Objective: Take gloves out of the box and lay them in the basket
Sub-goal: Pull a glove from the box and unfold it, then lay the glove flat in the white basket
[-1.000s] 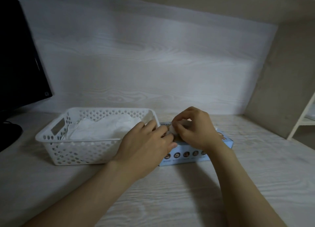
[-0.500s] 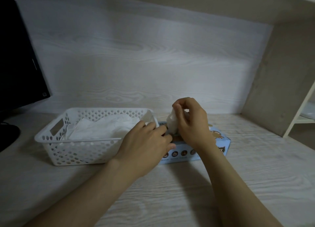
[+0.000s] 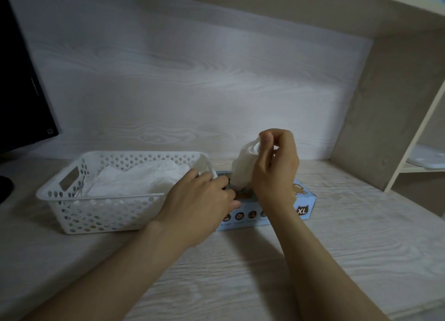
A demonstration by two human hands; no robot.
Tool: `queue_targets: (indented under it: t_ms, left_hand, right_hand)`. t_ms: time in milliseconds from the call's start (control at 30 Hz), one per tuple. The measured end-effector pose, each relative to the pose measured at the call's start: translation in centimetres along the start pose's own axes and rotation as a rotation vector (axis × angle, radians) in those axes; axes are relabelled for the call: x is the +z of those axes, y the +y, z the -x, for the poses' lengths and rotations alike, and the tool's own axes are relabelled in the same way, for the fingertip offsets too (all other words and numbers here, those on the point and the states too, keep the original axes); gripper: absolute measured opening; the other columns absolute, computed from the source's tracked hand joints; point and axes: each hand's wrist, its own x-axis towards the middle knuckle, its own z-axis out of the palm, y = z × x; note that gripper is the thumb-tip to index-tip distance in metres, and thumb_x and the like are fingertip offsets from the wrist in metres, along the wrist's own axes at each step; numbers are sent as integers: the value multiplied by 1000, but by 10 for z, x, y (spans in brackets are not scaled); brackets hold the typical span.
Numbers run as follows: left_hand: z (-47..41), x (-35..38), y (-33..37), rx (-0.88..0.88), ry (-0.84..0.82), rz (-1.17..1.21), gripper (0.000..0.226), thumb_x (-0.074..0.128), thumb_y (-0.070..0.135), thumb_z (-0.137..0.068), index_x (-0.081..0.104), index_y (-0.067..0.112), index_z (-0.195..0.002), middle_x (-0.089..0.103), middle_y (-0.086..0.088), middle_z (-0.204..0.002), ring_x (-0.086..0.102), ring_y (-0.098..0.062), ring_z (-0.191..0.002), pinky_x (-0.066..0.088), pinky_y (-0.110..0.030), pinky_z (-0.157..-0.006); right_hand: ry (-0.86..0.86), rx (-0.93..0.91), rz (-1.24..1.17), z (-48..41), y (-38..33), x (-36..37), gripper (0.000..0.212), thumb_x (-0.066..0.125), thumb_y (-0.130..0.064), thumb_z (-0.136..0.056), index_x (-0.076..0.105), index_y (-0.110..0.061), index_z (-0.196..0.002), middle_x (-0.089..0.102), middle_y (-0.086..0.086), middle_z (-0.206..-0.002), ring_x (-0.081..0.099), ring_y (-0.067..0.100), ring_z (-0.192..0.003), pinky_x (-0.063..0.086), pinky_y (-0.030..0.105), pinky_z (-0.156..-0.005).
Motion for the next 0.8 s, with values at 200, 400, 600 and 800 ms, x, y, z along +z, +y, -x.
queue_targets:
  t_ms: [200,400,600,800]
  left_hand:
    - [1,-2,2,-49,-73,5,43,34,48,-107,73,34,-119,68,9,-106,65,-22,-89,42,-38,-76]
    - [7,-16,1,-190,133,241,33,50,40,-101,77,22,-94,69,10,-98,55,-16,-90,50,-36,-79]
    - [10,-38,-4,-465,381,434,28,72,23,-93,55,16,-113,60,3,-108,63,-16,-93,56,-35,-73]
    - [9,-45,-9,-453,419,609,29,68,11,-96,65,15,-125,68,7,-116,65,-9,-103,52,-24,-85]
  right_hand:
    - [158,-76,-49,-2,-21,-3,11,51,-20,-111,53,-19,-100,63,2,-92,58,6,-80,40,12,-72]
    - [73,-323,79,3,-23,-1,19,65,-25,-104,70,-12,-91,65,-9,-79,60,14,-68,49,39,-65]
    - [-149,-149,-116,8,-31,1,26,73,-29,-101,77,-16,-79,50,-11,-48,45,14,-43,34,28,-46]
    - [-463,127,-445,9,-45,1,45,64,-33,-105,72,-4,-71,45,15,-51,40,16,-50,32,28,-50]
